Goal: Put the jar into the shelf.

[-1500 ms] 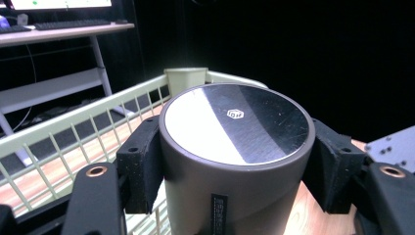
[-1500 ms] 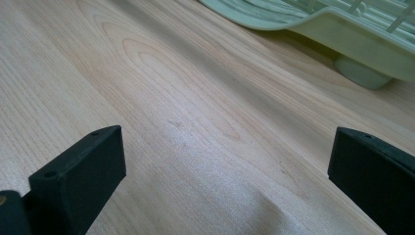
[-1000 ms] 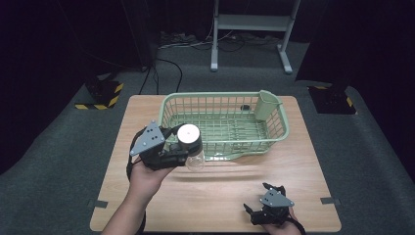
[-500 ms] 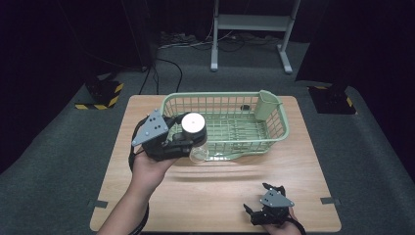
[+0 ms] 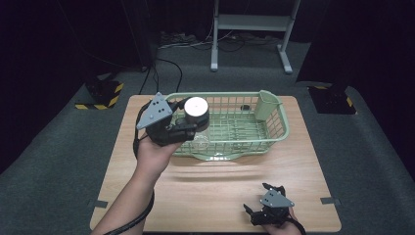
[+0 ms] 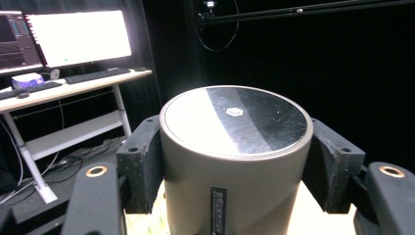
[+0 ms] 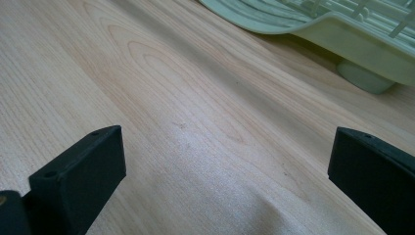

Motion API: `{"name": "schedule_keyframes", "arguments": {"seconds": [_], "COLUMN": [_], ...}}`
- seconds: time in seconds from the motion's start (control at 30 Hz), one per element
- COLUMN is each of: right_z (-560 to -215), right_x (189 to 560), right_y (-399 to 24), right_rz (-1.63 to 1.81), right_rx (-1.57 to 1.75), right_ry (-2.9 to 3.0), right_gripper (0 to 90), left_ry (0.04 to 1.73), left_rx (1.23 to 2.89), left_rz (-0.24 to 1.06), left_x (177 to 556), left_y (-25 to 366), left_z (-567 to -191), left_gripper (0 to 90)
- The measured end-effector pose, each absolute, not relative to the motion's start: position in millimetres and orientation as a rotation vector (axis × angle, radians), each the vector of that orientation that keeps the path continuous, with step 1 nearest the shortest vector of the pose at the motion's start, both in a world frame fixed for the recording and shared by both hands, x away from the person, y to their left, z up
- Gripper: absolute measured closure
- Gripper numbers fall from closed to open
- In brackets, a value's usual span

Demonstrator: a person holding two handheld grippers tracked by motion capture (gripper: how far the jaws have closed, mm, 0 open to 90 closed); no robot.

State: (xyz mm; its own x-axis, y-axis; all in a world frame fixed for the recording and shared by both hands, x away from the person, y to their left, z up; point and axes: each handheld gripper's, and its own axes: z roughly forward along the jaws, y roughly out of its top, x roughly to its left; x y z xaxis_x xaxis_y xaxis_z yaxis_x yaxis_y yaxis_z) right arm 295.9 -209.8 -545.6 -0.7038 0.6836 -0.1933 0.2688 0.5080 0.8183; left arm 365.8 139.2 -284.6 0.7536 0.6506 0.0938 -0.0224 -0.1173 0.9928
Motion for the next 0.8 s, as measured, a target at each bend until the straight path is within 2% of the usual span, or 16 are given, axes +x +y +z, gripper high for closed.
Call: {"name": "schedule_keyframes", "arguments": {"seconds": [0.8], "right_z": [-545], "right_x": [296], "right_y": [-211], "right_rz": [1.117], "right_rx": [0.786], "right_ry": [2.253], "right_gripper": [0.3], "left_ry": [0.563], "left_rx": [1.587], "left_rz": [0.655], "left_x": [418], "left_y": [125], "left_z": [-299], "left_gripper": [33.4]}}
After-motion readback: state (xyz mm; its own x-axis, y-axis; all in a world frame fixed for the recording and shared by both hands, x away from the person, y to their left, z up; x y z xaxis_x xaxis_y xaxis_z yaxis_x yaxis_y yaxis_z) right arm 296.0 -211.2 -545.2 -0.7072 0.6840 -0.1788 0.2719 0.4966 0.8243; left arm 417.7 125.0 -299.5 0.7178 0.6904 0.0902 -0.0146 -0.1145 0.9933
